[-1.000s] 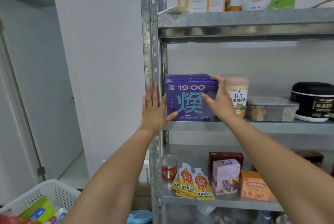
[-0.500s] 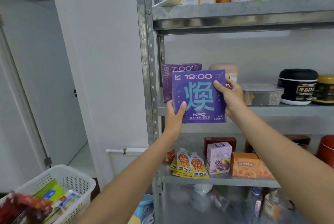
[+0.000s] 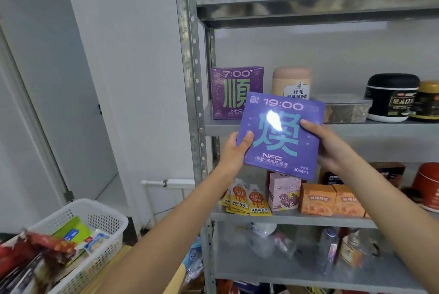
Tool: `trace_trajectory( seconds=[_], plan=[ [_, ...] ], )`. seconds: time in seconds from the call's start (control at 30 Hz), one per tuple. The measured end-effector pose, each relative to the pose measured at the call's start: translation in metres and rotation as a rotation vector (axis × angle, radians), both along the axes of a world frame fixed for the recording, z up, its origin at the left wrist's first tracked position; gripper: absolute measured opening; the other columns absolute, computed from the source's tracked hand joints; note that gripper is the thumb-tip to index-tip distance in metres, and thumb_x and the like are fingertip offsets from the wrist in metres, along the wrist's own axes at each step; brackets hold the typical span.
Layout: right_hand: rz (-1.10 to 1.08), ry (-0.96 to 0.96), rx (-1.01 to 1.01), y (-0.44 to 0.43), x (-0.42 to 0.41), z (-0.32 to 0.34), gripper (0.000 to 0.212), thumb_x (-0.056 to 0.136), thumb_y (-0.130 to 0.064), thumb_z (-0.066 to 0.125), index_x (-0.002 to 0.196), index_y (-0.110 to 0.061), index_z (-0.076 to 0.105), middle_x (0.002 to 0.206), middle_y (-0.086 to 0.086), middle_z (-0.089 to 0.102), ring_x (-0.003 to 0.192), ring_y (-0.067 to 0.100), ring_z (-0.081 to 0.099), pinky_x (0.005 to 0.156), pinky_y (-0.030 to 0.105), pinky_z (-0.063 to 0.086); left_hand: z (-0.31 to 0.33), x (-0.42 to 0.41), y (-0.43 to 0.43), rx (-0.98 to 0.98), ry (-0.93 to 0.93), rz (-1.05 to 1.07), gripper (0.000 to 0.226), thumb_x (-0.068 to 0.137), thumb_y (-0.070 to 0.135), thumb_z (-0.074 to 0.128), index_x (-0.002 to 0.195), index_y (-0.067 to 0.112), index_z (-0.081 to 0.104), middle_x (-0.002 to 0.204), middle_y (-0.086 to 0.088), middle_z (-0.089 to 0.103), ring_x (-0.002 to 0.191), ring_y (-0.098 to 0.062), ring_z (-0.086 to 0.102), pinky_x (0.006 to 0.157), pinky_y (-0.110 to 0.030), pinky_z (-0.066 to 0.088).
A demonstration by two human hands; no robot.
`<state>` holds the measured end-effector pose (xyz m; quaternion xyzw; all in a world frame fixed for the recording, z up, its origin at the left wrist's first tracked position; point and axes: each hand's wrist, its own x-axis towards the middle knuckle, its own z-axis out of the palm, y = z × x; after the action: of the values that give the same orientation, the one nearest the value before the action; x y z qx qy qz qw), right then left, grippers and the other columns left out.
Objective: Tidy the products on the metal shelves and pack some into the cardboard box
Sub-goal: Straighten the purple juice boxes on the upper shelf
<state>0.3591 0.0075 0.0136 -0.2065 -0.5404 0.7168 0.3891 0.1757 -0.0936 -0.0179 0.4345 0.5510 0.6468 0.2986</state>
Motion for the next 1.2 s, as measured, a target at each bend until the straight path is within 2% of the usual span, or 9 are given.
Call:
trace_trajectory(
  seconds=[0.1, 0.17, 0.3, 0.4, 0.67, 0.8, 0.93, 1.07, 1.2],
  plan=[
    [-0.124, 0.053, -0.025, -0.007, -0.004, -0.007, 0.068, 0.071, -0.029, 0.071, 0.133, -0.005, 0.052, 0.104, 0.009, 0.074, 0.082, 0.023, 0.073, 0.064, 0.034, 0.06, 0.003, -0.003, -0.003, -0.069, 0.128, -0.022, 0.046, 0.098, 0.048, 0.048, 0.128, 0.014, 0.049, 0.119, -0.004, 0.067, 0.094, -0.012, 0.068, 0.08, -0.025, 0.058],
    [-0.188, 0.049, -0.029, -0.013, -0.007, -0.009, 0.063, 0.075, -0.025, 0.072, 0.132, -0.006, 0.052, 0.109, 0.011, 0.072, 0.085, 0.024, 0.073, 0.062, 0.033, 0.059, 0.005, -0.009, -0.005, -0.129, 0.453, 0.093, 0.064, 0.093, 0.058, 0.049, 0.143, 0.02, 0.036, 0.136, -0.006, 0.052, 0.118, -0.017, 0.057, 0.097, -0.04, 0.052],
    [-0.357, 0.014, -0.087, -0.024, -0.021, -0.006, 0.048, 0.083, -0.022, 0.074, 0.125, -0.012, 0.053, 0.109, 0.009, 0.07, 0.085, 0.021, 0.071, 0.062, 0.034, 0.058, -0.005, 0.001, -0.02, -0.041, 1.074, 0.136, 0.082, 0.094, 0.017, 0.059, 0.156, 0.027, 0.006, 0.159, 0.005, 0.004, 0.148, -0.017, 0.001, 0.12, -0.042, 0.024],
    [-0.415, 0.046, -0.242, -0.033, -0.031, 0.001, 0.046, 0.082, -0.024, 0.075, 0.121, -0.014, 0.053, 0.105, 0.008, 0.069, 0.088, 0.023, 0.067, 0.066, 0.038, 0.055, -0.023, 0.023, -0.027, -0.021, 1.291, 0.025, 0.098, 0.084, 0.011, 0.067, 0.156, 0.02, 0.0, 0.164, 0.002, -0.005, 0.15, -0.013, -0.011, 0.124, -0.04, 0.006],
    [-0.18, 0.122, -0.313, -0.059, -0.026, 0.015, 0.032, 0.087, -0.029, 0.069, 0.112, -0.016, 0.054, 0.104, 0.009, 0.067, 0.094, 0.025, 0.065, 0.072, 0.044, 0.055, -0.039, 0.017, -0.028, 0.382, 0.997, 0.37, 0.077, 0.075, 0.017, 0.082, 0.141, 0.018, 0.044, 0.144, -0.006, 0.051, 0.136, -0.015, 0.042, 0.112, -0.049, 0.037],
    [-0.155, 0.082, -0.028, -0.053, -0.02, 0.005, 0.069, 0.076, -0.053, 0.073, 0.133, -0.026, 0.043, 0.125, 0.004, 0.062, 0.111, 0.023, 0.062, 0.07, 0.042, 0.058, -0.043, 0.018, -0.033, 0.378, 0.696, 0.295, 0.073, 0.076, 0.01, 0.078, 0.138, 0.029, 0.045, 0.139, 0.001, 0.055, 0.13, -0.005, 0.046, 0.102, -0.054, 0.046],
    [-0.245, 0.024, 0.285, -0.043, -0.014, 0.003, 0.087, 0.05, -0.076, 0.074, 0.126, -0.046, 0.046, 0.128, -0.01, 0.059, 0.119, 0.013, 0.056, 0.102, 0.046, 0.041, -0.041, 0.027, -0.039, 0.249, 0.37, 0.1, 0.061, 0.08, 0.006, 0.078, 0.135, 0.021, 0.055, 0.126, 0.004, 0.063, 0.116, -0.008, 0.059, 0.091, -0.04, 0.056],
    [-0.318, 0.023, 0.485, -0.036, -0.007, 0.011, 0.06, 0.066, -0.058, 0.067, 0.116, -0.025, 0.061, 0.111, -0.009, 0.069, 0.099, 0.006, 0.064, 0.089, 0.024, 0.047, -0.03, 0.031, -0.044, 0.219, 0.268, 0.045, 0.05, 0.077, -0.014, 0.071, 0.112, 0.019, 0.061, 0.099, 0.014, 0.066, 0.088, 0.01, 0.062, 0.075, -0.009, 0.048],
    [-0.426, 0.056, 0.601, -0.033, -0.008, 0.019, 0.053, 0.068, -0.049, 0.061, 0.096, -0.003, 0.066, 0.089, 0.001, 0.068, 0.082, 0.009, 0.061, 0.076, 0.017, 0.046, -0.024, 0.036, -0.047, 0.2, 0.216, 0.012, 0.048, 0.077, -0.006, 0.077, 0.101, 0.032, 0.059, 0.093, 0.017, 0.067, 0.087, 0.003, 0.063, 0.079, -0.02, 0.054]
  ],
)
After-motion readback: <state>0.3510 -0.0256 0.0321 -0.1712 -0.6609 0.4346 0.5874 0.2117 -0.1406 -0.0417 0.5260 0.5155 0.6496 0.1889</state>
